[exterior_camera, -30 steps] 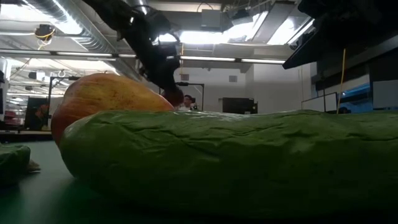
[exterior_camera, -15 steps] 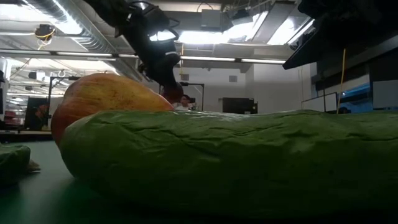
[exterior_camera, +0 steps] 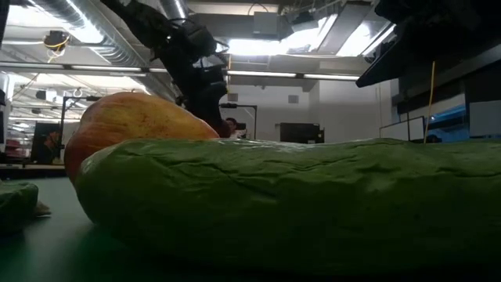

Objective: Sort produce into baskets
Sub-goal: Put the apple into the white bin

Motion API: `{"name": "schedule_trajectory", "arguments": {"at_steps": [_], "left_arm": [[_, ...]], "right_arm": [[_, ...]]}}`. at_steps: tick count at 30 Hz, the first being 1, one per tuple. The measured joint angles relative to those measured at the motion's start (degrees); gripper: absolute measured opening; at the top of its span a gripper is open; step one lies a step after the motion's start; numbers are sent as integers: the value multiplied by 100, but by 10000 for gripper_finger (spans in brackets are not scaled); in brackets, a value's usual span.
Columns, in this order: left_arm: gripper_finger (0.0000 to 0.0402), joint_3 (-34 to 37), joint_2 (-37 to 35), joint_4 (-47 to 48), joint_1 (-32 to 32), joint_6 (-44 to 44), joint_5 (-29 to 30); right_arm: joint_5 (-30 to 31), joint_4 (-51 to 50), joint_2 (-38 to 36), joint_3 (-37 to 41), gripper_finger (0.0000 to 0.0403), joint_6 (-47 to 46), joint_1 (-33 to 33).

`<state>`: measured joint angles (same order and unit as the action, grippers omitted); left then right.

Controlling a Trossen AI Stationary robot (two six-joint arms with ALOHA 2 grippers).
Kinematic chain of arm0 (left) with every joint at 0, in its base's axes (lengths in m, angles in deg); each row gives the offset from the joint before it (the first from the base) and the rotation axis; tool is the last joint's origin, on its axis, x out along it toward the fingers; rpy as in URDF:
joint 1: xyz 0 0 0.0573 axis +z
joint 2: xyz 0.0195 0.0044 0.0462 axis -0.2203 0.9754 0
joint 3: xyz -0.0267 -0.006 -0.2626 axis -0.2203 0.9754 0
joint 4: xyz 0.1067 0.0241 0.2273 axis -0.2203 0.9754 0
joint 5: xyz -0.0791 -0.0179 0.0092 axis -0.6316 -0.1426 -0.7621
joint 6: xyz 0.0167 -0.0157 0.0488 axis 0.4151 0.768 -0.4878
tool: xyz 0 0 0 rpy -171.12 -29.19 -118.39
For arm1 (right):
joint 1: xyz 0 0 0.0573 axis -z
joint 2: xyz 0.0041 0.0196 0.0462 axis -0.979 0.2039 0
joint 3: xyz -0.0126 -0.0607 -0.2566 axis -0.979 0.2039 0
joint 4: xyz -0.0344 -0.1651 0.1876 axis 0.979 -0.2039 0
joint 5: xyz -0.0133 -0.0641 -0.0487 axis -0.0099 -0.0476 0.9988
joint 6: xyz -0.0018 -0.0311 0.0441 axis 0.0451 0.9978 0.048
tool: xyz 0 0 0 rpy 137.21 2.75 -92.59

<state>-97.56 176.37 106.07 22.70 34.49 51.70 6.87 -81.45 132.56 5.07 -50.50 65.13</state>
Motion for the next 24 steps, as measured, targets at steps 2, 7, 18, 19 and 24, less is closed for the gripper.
{"name": "schedule_trajectory", "arguments": {"at_steps": [2, 7, 18, 19, 24], "left_arm": [[228, 0, 87, -5, 4, -93, 1], [228, 0, 284, -9, 99, -111, 2], [273, 0, 377, -19, 148, -663, 4], [282, 0, 377, -23, 148, -684, 6], [315, 0, 378, -13, 148, -797, 6]], "right_arm": [[-1, 0, 0, 0, 209, 0, 0], [-75, -2, 0, 0, 209, -6, 0], [-661, 0, 0, 0, 209, -153, -2], [-663, 0, 0, 0, 209, -154, -2], [-663, 0, 0, 0, 209, -153, -2]]}}
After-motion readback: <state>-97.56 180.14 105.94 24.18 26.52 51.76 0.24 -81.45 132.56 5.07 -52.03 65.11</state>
